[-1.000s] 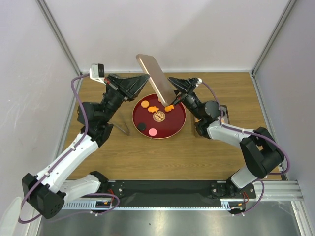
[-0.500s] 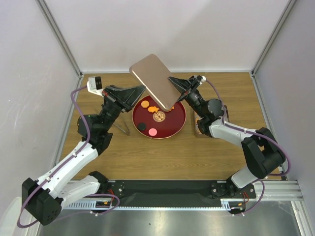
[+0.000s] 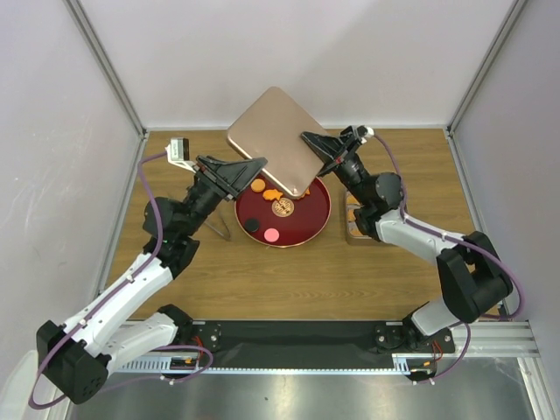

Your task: Pack the cookies

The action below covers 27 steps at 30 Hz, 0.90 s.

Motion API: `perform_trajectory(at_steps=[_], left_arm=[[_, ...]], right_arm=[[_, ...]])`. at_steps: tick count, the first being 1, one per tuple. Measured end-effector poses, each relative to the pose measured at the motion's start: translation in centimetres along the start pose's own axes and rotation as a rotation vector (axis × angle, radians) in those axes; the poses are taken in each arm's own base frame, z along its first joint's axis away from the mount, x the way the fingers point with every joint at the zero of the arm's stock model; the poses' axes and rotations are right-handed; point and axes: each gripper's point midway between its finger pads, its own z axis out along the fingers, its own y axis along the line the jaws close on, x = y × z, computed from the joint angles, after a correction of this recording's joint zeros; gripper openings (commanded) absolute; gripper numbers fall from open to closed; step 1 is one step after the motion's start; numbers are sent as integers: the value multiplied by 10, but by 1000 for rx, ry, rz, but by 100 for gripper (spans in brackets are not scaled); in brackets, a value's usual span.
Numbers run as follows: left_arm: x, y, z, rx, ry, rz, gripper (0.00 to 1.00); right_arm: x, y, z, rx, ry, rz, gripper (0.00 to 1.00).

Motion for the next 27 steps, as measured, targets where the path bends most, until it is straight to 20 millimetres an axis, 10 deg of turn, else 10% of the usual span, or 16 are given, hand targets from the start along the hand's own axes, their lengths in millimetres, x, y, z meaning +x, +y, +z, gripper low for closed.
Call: perform_trajectory(at_steps=[12, 27], left_arm=[[-1, 0, 16, -44, 27, 2, 52], [8, 23, 17, -98, 48, -24, 69]], right_arm=[[15, 59, -12, -14, -69, -365, 10], [11, 63, -26, 67, -123, -498, 7]])
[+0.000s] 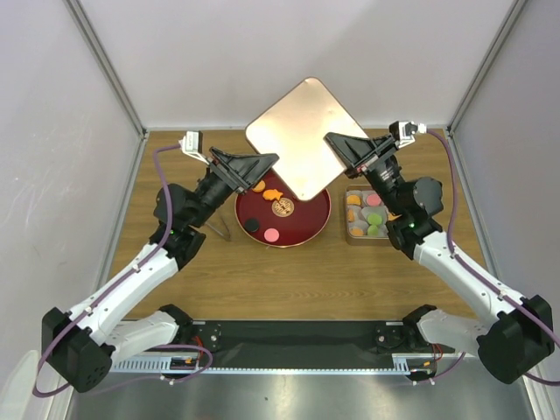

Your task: Pack the cookies

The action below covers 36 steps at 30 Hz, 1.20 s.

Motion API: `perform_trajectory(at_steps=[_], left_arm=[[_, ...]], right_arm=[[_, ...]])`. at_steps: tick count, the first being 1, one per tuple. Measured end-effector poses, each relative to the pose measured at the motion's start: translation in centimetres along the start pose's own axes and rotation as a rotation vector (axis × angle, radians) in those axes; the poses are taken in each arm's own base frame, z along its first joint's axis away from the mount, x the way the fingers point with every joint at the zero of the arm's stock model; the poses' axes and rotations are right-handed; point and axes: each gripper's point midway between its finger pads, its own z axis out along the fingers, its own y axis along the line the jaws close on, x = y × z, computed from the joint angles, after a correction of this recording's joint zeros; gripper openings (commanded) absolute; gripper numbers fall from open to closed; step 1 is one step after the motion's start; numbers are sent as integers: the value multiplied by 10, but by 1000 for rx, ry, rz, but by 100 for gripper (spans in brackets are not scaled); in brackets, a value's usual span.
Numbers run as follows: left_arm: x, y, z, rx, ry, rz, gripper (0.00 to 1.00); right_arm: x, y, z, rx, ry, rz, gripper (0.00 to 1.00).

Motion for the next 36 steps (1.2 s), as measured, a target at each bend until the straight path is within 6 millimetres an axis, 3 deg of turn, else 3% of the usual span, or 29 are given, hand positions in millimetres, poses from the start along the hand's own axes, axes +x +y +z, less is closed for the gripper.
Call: perform_trajectory(at_steps=[7, 13, 19, 36], left_arm=[[9, 17, -1, -24, 20, -34, 73], [12, 25, -4, -43, 24, -39, 75], [14, 28, -3, -46, 31, -40, 79], [29, 32, 4, -38, 86, -49, 80]], right_arm=[[-16, -11, -13, 47, -39, -21, 6], [-35, -3, -19, 35, -88, -43, 6], [-38, 0, -20, 31, -95, -40, 5], [-44, -22, -26, 90, -113, -55, 5]])
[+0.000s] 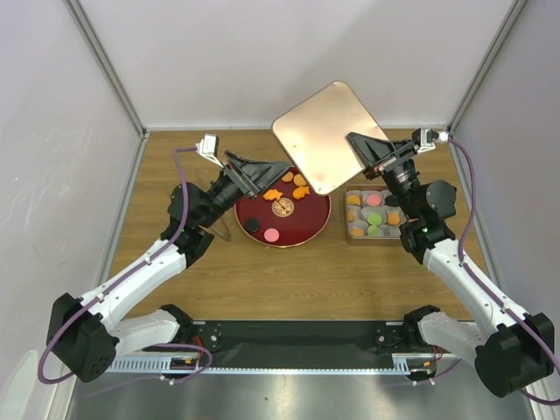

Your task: Pack the cookies

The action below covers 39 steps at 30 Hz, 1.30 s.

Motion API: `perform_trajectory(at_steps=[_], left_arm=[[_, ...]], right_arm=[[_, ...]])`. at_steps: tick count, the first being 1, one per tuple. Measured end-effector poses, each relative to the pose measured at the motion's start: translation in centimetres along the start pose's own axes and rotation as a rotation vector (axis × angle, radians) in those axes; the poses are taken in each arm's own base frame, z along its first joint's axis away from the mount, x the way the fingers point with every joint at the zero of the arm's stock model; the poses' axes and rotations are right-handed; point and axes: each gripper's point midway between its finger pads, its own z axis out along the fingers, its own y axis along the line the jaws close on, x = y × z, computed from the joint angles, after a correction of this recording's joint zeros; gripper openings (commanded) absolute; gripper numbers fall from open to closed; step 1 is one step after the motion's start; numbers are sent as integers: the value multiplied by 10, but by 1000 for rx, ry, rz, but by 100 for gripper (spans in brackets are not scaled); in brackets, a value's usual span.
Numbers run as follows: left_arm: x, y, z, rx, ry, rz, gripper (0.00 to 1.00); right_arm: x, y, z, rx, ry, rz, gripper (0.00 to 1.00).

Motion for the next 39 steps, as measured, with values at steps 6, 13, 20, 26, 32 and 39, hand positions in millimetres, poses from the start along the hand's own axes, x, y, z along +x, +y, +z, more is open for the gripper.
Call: perform_trajectory(at_steps=[6, 13, 20, 26, 32, 39], left_arm=[[-1, -2, 2, 4, 0, 1, 81], [-5, -7, 25, 31, 4, 2, 79], [-4, -3, 35, 23, 14, -21, 56], [0, 8, 39, -1, 26, -58, 25], [1, 0, 39, 26, 35, -86, 6], [9, 8, 48, 28, 93, -85, 0]], right_arm=[[3, -3, 1, 8, 2, -2, 5], [27, -12, 4, 29, 53, -2, 5], [34, -25, 4, 69, 65, -31, 6], [34, -29, 4, 85, 64, -55, 7], [33, -32, 2, 98, 63, -78, 20], [21, -37, -8, 154, 42, -149, 68]])
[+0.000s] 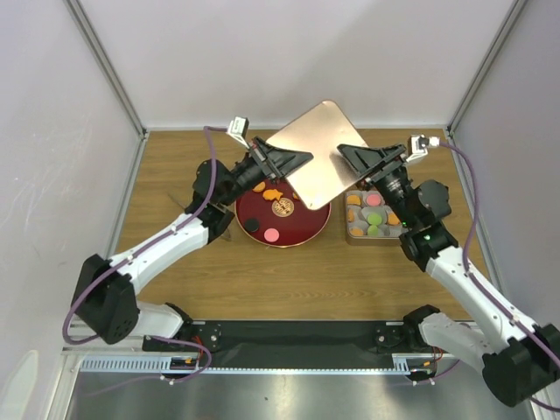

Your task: Pack the cookies

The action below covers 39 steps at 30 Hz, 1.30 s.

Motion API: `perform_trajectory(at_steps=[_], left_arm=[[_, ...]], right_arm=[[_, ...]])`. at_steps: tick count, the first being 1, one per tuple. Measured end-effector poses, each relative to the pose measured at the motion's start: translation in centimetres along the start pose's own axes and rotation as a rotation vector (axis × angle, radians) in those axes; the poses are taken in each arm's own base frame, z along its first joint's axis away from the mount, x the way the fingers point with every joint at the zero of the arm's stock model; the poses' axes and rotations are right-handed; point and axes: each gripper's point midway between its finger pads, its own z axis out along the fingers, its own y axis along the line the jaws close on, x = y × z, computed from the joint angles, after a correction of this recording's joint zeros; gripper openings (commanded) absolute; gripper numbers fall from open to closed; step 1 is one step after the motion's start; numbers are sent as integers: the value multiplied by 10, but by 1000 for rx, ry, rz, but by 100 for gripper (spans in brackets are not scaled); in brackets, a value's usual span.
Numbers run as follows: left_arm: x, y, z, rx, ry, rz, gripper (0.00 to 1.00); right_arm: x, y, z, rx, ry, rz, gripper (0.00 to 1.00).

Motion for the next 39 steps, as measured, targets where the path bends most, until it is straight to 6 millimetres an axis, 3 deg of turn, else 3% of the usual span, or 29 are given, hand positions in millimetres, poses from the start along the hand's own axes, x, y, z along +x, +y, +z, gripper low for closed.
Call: perform_trajectory(at_steps=[2, 6, 11, 16, 21, 26, 29, 33, 39], left_arm=[[4, 7, 7, -4, 33, -7, 0], [13, 20, 18, 2, 104, -35, 0], [21, 43, 35, 9, 182, -79, 0], [29, 87, 52, -31, 232, -143, 0], [41, 134, 70, -80, 283, -193, 0], [57, 172, 94, -118, 332, -227, 0], [71, 188, 109, -131, 369, -237, 0], [96, 212, 123, -164, 418, -254, 0], [129, 254, 133, -244, 480, -268, 0]], right_arm=[[-5, -2, -8, 32, -12, -33, 79], [-15, -10, -29, 122, -40, -110, 87], [-20, -52, -63, 349, -42, -218, 90], [-30, -93, -109, 597, -52, -335, 92], [-51, -95, -141, 746, -88, -465, 94], [-79, -80, -140, 828, -132, -589, 96], [-94, -86, -130, 881, -130, -638, 96], [-119, -121, -124, 993, -107, -645, 96], [-152, -181, -139, 1132, -80, -572, 97]])
